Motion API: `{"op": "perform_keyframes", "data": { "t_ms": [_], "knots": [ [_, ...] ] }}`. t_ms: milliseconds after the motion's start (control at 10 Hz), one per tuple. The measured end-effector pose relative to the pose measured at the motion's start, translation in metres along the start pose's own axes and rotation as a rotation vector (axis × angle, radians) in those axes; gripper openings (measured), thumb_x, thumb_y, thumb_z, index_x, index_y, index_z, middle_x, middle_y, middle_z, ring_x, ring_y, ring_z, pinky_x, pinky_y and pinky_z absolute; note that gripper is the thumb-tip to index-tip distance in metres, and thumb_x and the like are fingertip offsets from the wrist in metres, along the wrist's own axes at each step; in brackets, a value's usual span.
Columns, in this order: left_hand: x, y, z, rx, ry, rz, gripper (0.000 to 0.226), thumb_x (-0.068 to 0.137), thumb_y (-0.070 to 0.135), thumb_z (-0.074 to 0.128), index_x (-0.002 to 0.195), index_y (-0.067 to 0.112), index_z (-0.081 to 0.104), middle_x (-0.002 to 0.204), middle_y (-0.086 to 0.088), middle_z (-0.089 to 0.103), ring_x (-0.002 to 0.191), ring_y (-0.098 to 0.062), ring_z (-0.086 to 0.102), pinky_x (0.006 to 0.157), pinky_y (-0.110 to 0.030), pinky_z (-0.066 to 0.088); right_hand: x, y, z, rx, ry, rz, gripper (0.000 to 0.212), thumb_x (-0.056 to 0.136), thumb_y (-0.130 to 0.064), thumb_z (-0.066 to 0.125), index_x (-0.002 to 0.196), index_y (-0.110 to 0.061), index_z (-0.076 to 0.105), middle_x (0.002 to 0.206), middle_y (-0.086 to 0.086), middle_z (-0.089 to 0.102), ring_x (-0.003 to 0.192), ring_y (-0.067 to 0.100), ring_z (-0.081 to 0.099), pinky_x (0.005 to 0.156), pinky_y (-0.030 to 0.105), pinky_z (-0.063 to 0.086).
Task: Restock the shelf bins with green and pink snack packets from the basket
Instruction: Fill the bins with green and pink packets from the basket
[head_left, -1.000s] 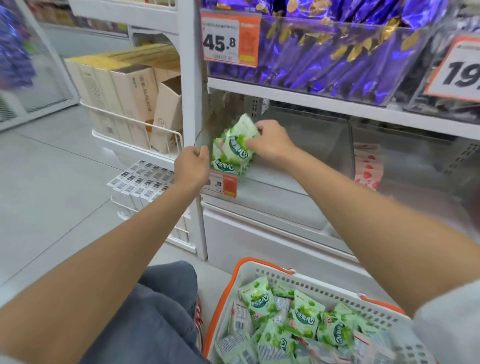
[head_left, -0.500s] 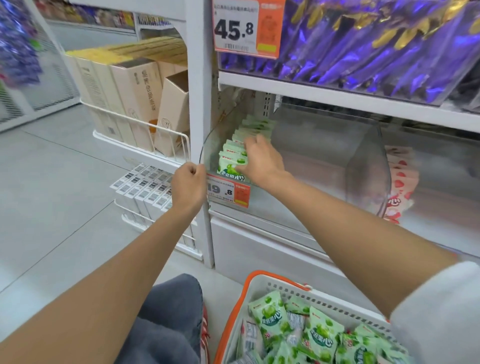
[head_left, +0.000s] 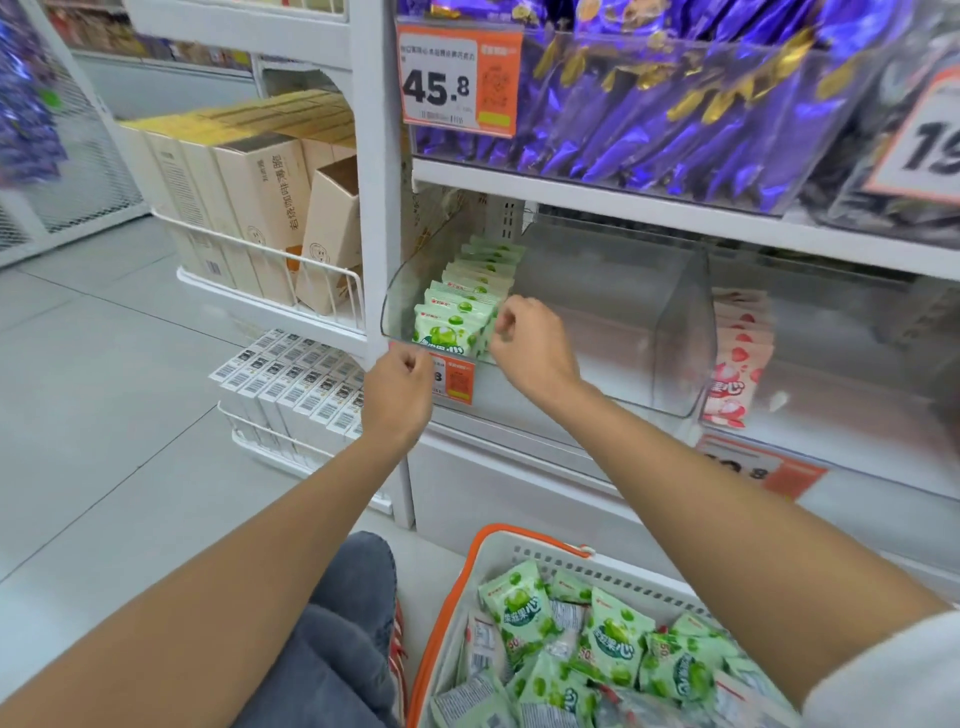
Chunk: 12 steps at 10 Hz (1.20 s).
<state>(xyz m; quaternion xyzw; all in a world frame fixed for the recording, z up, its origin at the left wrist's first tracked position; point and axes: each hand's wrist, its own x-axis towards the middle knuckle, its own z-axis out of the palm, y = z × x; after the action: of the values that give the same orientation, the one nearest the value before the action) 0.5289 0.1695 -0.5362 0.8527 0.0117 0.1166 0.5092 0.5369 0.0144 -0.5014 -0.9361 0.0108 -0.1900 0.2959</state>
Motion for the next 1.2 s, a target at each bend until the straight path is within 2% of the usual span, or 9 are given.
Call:
{"op": "perform_keyframes", "data": {
  "t_ms": [200,300,500,700,800,900,1000,1100,1200],
  "knots": [
    [-0.057,-0.006,0.026,0.197,-0.434,-0.025,0.027,0.094,0.017,0.047,0.083,-0.001,0.065,0.081,-0.014,0.070,0.078,-0.030,0.064,0.072,-0.039,0.050,-0.093,0.039,-0.030,-0.172,-0.002,-0.147,0.005,0.085,-0.015,0.055,0.089,-0.018,0.055,0.086,-0.003,0.058,0.073,0.022,0.053,0.061,0.032,0.040],
    [-0.087,-0.026,0.044,0.369,-0.706,-0.109,0.024,0.094,0.011,0.050,0.085,-0.002,0.068,0.086,-0.018,0.070,0.073,-0.025,0.061,0.073,-0.033,0.051,-0.150,0.081,-0.022,-0.155,-0.222,0.001,0.009,0.083,-0.012,0.054,0.088,-0.018,0.057,0.084,-0.002,0.060,0.078,0.023,0.057,0.064,0.032,0.043],
    [-0.134,-0.072,0.075,0.714,-0.963,-0.130,0.030,0.092,0.010,0.044,0.063,0.006,0.047,0.071,-0.010,0.054,0.065,-0.024,0.051,0.056,-0.027,0.039,-0.246,0.175,0.019,0.017,-0.560,0.513,0.017,0.088,-0.007,0.053,0.097,-0.016,0.064,0.097,0.002,0.062,0.089,0.019,0.056,0.077,0.029,0.047],
    [-0.138,-0.092,0.094,0.829,-0.952,-0.142,0.014,0.097,0.015,0.045,0.088,0.014,0.056,0.092,-0.003,0.057,0.087,-0.021,0.052,0.084,-0.030,0.047,-0.257,0.189,0.072,0.308,-0.700,0.701,0.054,0.094,-0.021,0.062,0.143,-0.006,0.043,0.143,0.011,0.048,0.128,0.026,0.049,0.105,0.036,0.043],
    [-0.137,-0.100,0.095,0.864,-0.911,-0.155,0.023,0.098,0.016,0.043,0.076,0.020,0.051,0.075,0.004,0.050,0.088,-0.021,0.052,0.080,-0.027,0.045,-0.249,0.185,0.101,0.316,-0.681,0.700,0.056,0.092,-0.027,0.064,0.141,-0.009,0.045,0.139,0.011,0.052,0.119,0.026,0.055,0.092,0.035,0.048],
    [-0.137,-0.104,0.096,0.825,-0.907,-0.209,0.016,0.098,0.013,0.043,0.089,0.014,0.057,0.088,-0.003,0.061,0.089,-0.023,0.057,0.084,-0.031,0.050,-0.249,0.182,0.115,0.182,-0.642,0.669,0.024,0.092,-0.022,0.064,0.113,-0.011,0.061,0.110,0.008,0.065,0.094,0.023,0.065,0.075,0.034,0.054],
    [-0.136,-0.102,0.096,0.768,-0.902,-0.236,0.015,0.098,0.011,0.041,0.097,0.011,0.056,0.103,-0.010,0.062,0.097,-0.026,0.061,0.091,-0.035,0.052,-0.251,0.189,0.115,0.072,-0.615,0.603,0.013,0.092,-0.014,0.060,0.079,-0.013,0.059,0.084,0.005,0.065,0.078,0.022,0.063,0.081,0.041,0.056],
    [-0.140,-0.096,0.095,0.730,-0.902,-0.253,0.016,0.097,0.009,0.041,0.092,0.012,0.056,0.094,-0.007,0.060,0.086,-0.024,0.059,0.085,-0.033,0.053,-0.247,0.183,0.103,0.242,-0.678,0.666,0.021,0.087,-0.022,0.070,0.103,-0.014,0.057,0.112,0.004,0.062,0.098,0.023,0.062,0.080,0.038,0.052],
    [-0.142,-0.097,0.093,0.700,-0.887,-0.280,0.023,0.098,0.008,0.041,0.080,0.017,0.053,0.077,0.001,0.053,0.065,-0.012,0.051,0.068,-0.026,0.050,-0.247,0.168,0.104,0.281,-0.701,0.679,0.026,0.086,-0.031,0.073,0.099,-0.012,0.062,0.097,0.006,0.061,0.078,0.017,0.060,0.062,0.027,0.041]
  ]
}}
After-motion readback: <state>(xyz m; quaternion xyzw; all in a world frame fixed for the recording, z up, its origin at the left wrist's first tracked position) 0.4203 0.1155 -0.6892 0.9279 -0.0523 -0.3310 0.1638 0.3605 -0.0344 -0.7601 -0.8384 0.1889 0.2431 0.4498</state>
